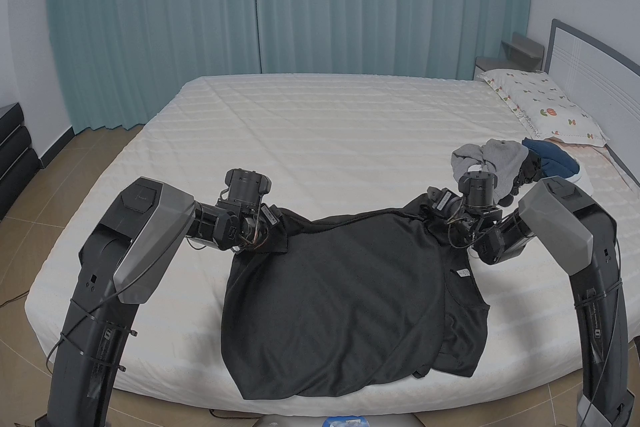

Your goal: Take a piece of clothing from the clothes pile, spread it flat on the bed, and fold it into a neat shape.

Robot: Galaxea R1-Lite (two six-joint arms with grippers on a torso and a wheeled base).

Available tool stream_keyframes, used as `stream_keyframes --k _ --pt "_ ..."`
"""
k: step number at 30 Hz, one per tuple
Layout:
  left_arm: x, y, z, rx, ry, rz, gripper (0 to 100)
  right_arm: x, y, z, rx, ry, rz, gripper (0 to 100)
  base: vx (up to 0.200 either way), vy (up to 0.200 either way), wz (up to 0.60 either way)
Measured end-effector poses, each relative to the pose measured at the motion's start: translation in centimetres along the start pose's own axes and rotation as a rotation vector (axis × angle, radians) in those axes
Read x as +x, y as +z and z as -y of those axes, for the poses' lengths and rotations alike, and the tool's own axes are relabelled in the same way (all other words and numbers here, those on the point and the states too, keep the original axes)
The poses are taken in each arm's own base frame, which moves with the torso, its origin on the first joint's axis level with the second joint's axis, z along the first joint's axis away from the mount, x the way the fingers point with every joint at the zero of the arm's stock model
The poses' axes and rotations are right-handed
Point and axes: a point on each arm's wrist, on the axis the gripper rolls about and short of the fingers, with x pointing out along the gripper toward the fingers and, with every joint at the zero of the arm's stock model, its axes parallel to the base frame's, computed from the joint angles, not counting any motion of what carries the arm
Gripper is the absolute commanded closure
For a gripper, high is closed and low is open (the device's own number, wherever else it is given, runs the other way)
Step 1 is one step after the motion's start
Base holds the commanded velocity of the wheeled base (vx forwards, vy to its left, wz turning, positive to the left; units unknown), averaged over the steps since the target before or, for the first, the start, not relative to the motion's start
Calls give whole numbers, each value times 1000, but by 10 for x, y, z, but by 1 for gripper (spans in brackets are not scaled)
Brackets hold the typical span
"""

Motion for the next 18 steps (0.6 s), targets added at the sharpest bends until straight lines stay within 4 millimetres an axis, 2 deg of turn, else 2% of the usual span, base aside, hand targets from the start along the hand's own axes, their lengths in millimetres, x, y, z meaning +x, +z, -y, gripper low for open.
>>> stream_keyframes --k 6,11,18 --pt "-14 6 -8 6 72 -65 0 -9 22 19 17 -52 -22 0 0 0 0" --pt "-36 22 -9 -9 60 -77 0 -30 41 31 46 -52 -55 0 0 0 0" --pt "-58 35 -18 -34 18 -105 0 -69 41 43 89 7 -172 0 0 0 0"
